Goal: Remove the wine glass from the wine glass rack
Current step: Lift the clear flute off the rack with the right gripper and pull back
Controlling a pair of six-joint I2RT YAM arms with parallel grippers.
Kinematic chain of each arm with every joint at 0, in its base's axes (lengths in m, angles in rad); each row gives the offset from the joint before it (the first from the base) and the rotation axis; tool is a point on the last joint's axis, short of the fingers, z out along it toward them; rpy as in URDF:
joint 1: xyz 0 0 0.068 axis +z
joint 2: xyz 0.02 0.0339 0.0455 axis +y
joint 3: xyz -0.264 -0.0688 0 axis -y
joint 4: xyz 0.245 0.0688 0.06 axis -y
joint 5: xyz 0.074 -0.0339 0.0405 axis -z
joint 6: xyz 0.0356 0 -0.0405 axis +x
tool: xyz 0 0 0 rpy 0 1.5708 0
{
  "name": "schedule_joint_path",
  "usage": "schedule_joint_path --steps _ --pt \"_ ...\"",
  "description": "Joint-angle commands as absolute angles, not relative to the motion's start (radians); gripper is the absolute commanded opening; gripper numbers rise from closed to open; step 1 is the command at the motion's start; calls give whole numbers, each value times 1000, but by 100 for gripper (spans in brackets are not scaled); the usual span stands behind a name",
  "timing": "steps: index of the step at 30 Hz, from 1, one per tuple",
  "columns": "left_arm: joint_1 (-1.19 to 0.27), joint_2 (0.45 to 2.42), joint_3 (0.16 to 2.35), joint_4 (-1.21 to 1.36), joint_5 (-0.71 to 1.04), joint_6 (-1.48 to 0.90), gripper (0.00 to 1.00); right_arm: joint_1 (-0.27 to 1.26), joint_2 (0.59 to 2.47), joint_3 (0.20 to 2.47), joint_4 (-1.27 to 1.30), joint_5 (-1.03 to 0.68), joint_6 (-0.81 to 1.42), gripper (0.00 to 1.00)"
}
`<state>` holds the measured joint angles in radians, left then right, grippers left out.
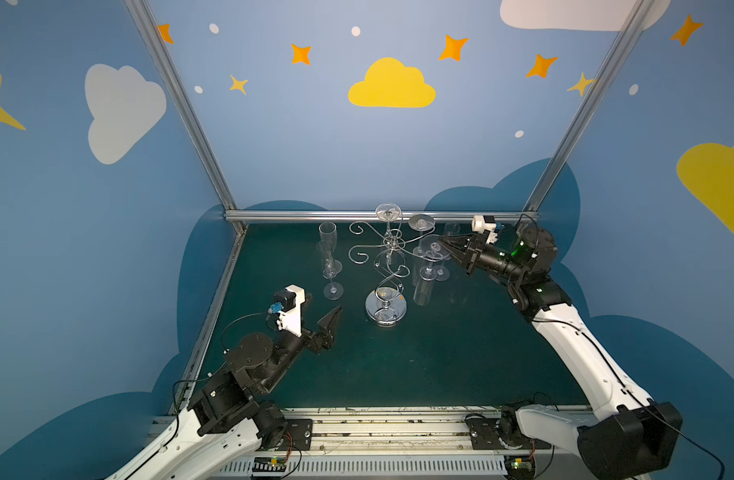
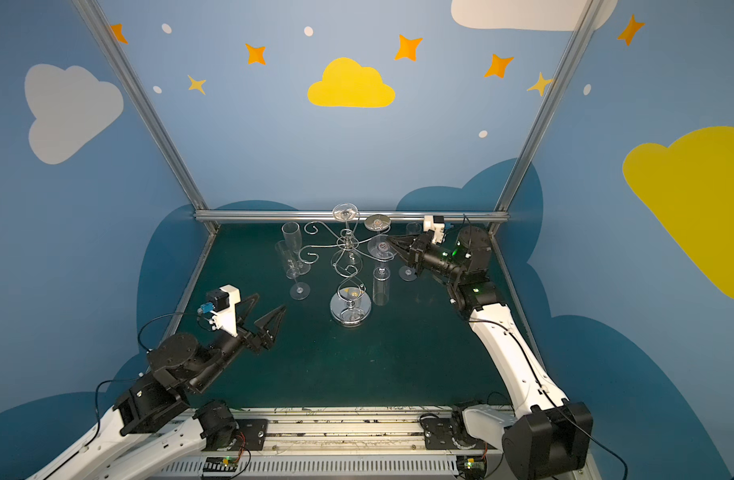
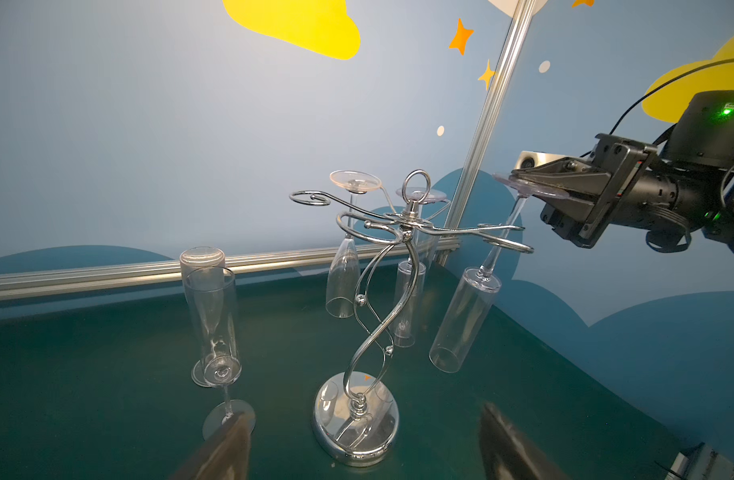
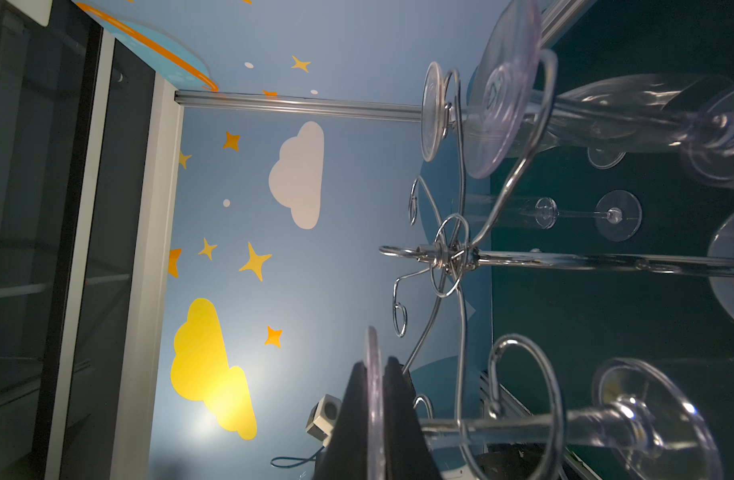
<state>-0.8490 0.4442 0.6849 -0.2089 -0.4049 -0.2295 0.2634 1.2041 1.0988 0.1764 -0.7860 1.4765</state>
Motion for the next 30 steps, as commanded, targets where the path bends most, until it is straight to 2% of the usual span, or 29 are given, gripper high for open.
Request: schedule_joint_path --steps 1,13,30 --pt "-844 427 669 -204 -423 -230 85 270 1231 1152 234 -758 1515 0" --pt "-845 391 662 -227 -437 -235 85 295 1332 1187 331 -710 1593 0" --pt "-845 381 666 -244 -447 -239 85 208 1255 1107 205 -575 1491 0"
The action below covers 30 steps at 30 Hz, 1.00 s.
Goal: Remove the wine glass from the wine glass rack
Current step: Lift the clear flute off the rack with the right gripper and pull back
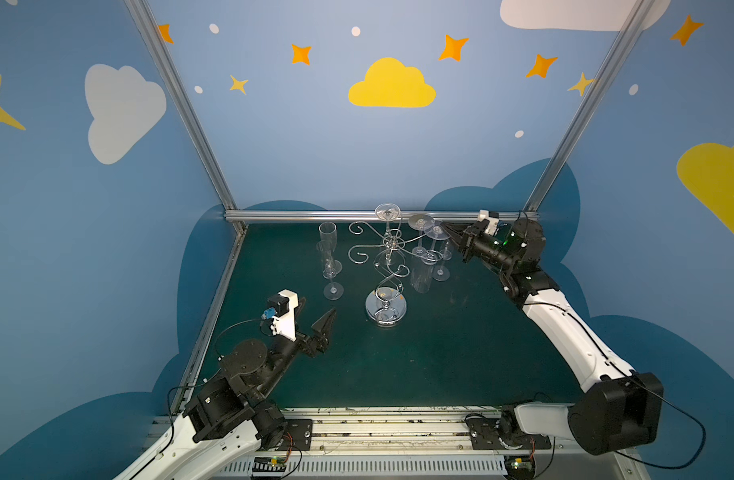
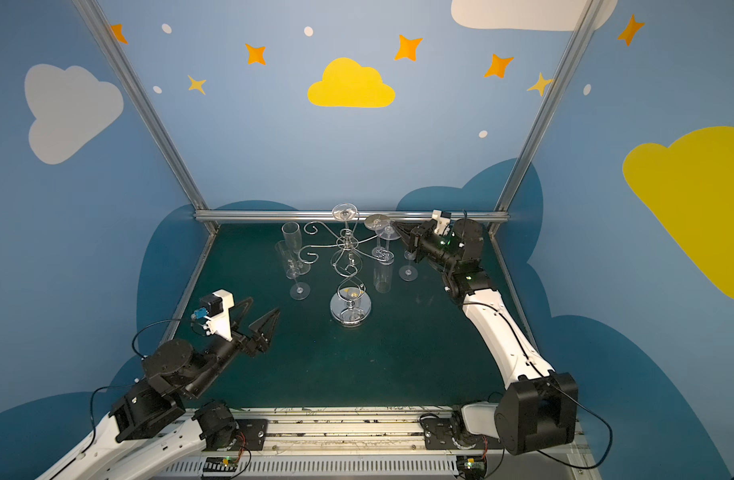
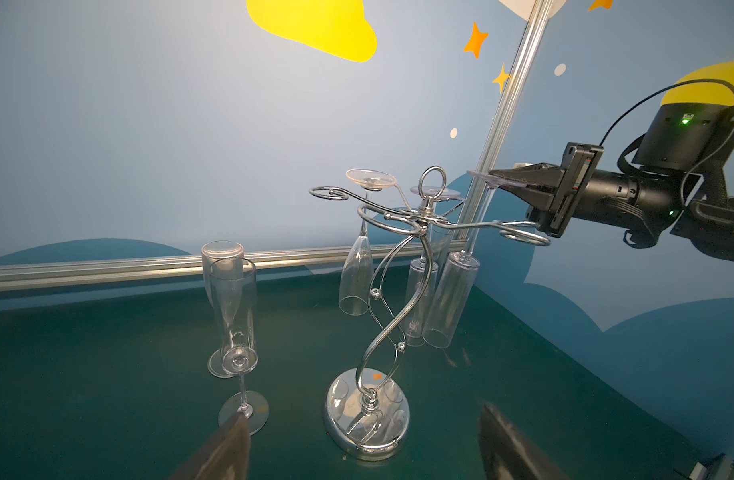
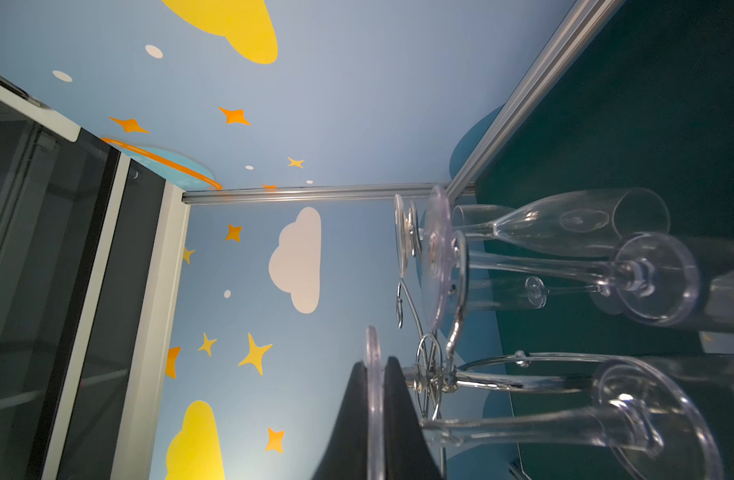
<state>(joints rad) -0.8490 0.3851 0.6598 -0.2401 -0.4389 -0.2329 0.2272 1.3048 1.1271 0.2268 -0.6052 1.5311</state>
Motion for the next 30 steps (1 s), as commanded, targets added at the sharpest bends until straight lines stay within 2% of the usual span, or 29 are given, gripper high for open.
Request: schedule_joint_path --steps 1,6,13,18,24,30 --pt "-845 381 668 -245 -445 -239 85 200 1245 1100 194 -566 1476 0" --pt "-845 382 670 -243 -443 -241 85 141 1191 1094 75 -517 1357 0" --pt "-845 384 678 -241 -445 -233 85 131 1097 1198 -169 -292 956 0" --pt "-846 388 685 -234 -440 -230 85 144 1067 1265 -248 -190 696 0" --pt "-845 405 707 -224 -424 -224 85 229 1028 1260 -215 -138 346 0" --pt "-845 443 748 -227 -391 -227 85 400 988 1199 -175 -74 20 0"
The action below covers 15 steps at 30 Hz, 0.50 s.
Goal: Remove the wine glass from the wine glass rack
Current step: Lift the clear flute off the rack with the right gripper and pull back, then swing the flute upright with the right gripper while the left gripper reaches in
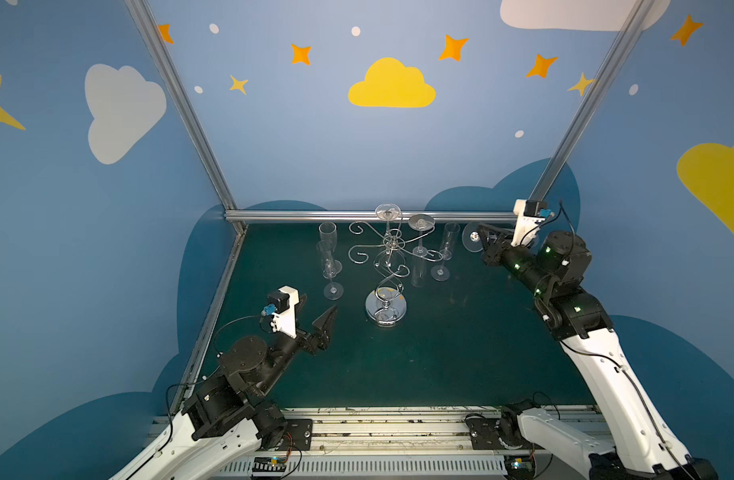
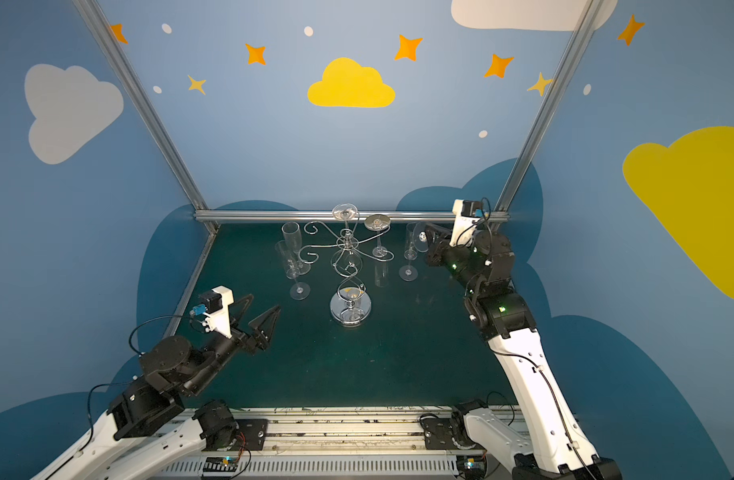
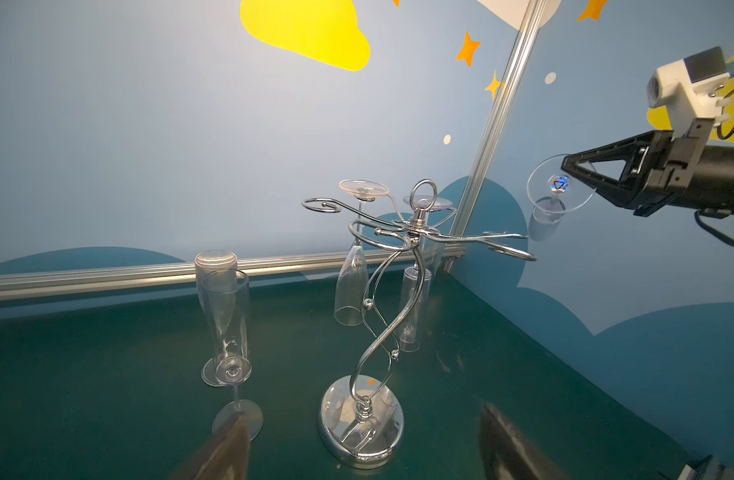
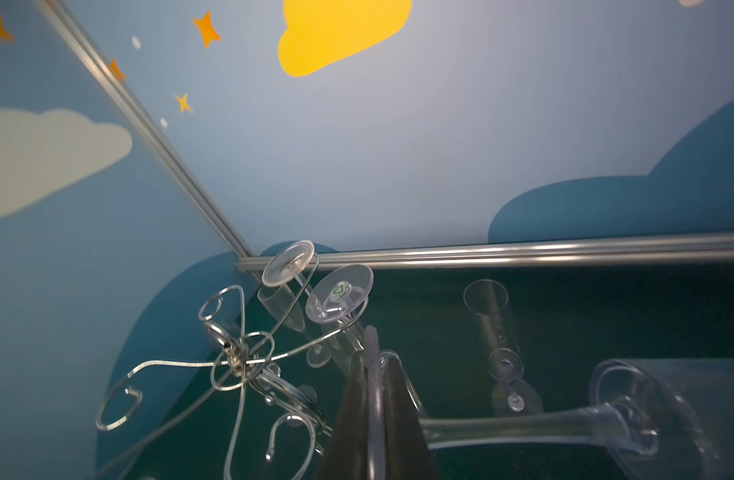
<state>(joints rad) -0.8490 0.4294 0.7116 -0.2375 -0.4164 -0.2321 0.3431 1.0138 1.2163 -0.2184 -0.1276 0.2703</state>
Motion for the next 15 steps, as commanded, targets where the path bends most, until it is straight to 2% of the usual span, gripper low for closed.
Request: schedule_joint_path --steps 1,11,15 --pt "-845 452 757 -229 -383 -226 85 430 983 1190 -172 -63 -34 0" --pt "-845 545 844 -221 -283 -223 85 648 920 1097 -116 -131 -489 0" --pt "-844 609 911 -222 -206 -202 85 754 911 1080 -80 -69 -640 0"
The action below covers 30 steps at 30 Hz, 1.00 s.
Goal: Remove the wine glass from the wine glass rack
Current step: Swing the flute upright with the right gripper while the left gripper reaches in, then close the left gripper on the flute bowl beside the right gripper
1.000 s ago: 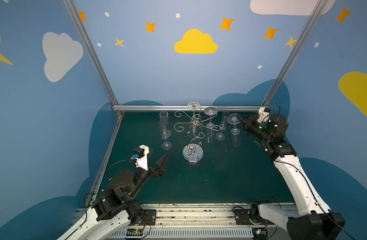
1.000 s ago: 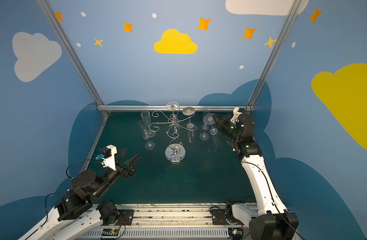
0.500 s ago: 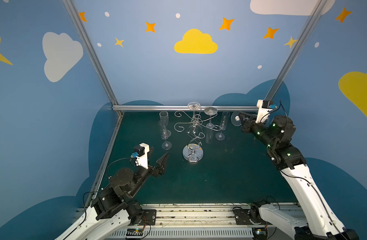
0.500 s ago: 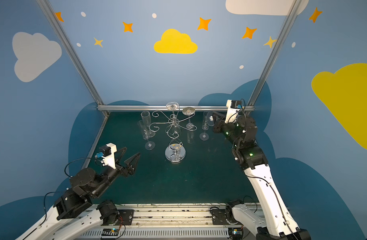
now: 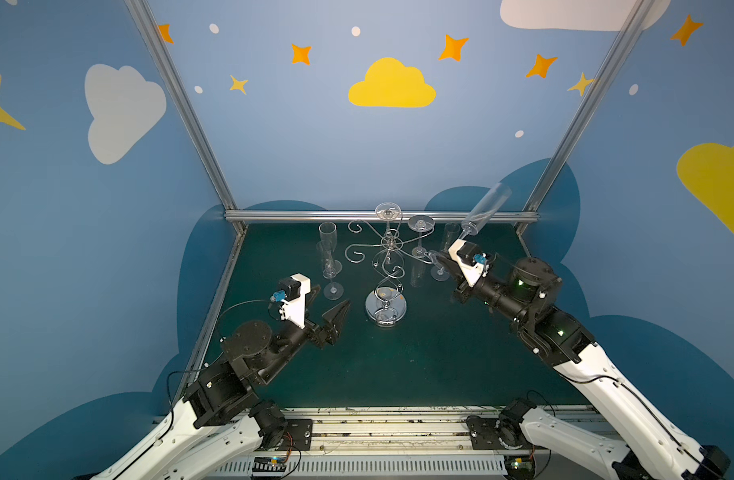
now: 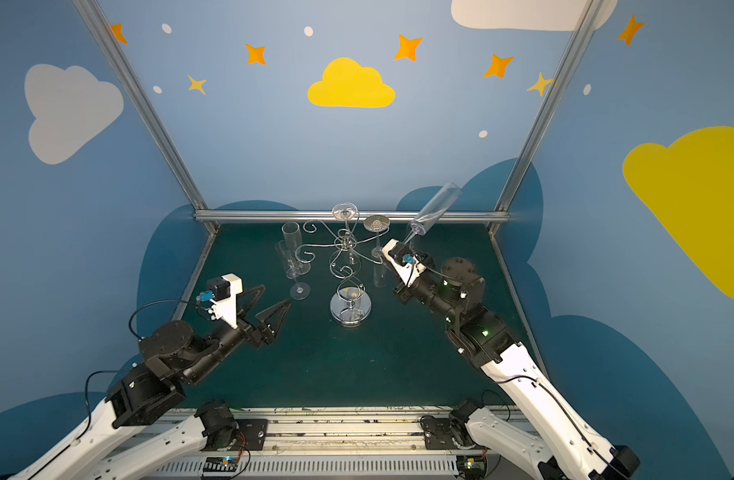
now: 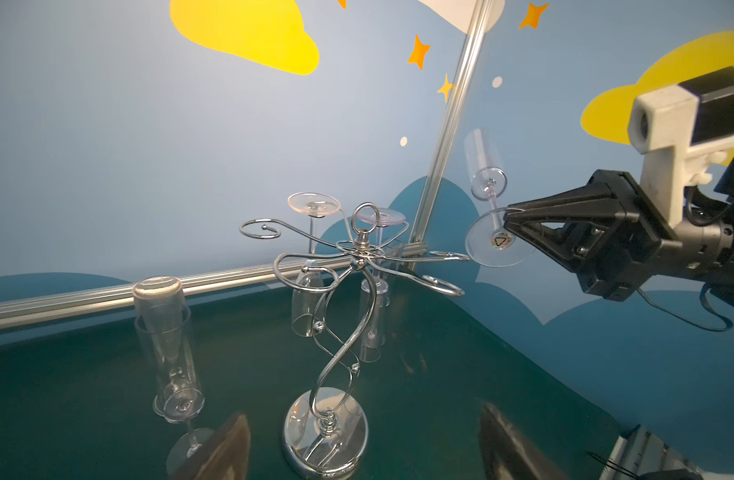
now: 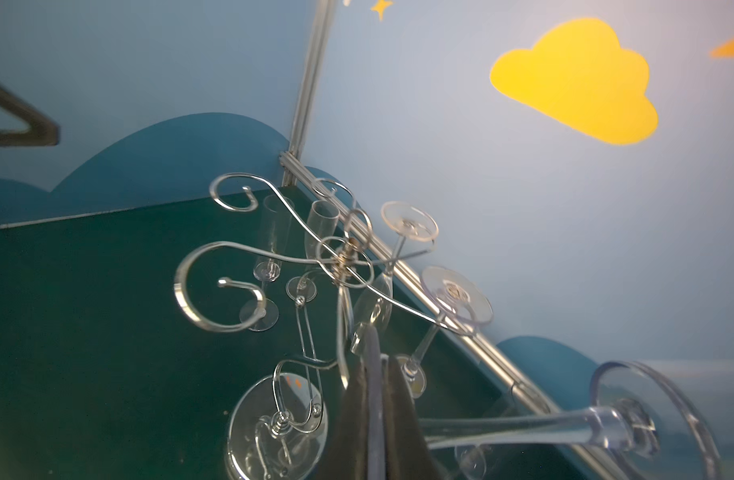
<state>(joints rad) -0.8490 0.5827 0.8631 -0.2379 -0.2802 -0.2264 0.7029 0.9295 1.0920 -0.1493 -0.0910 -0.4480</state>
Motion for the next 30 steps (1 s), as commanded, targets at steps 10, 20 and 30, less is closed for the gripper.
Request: schedule_joint_path --steps 10,20,30 --pt "-845 718 1007 -190 -52 -180 85 906 903 1050 -1 14 -907 0" --pt "-845 830 1137 -161 85 -222 84 1057 875 971 21 -16 -1240 0" --pt "-842 935 1200 -118 260 -270 76 1207 879 920 144 68 -1423 0"
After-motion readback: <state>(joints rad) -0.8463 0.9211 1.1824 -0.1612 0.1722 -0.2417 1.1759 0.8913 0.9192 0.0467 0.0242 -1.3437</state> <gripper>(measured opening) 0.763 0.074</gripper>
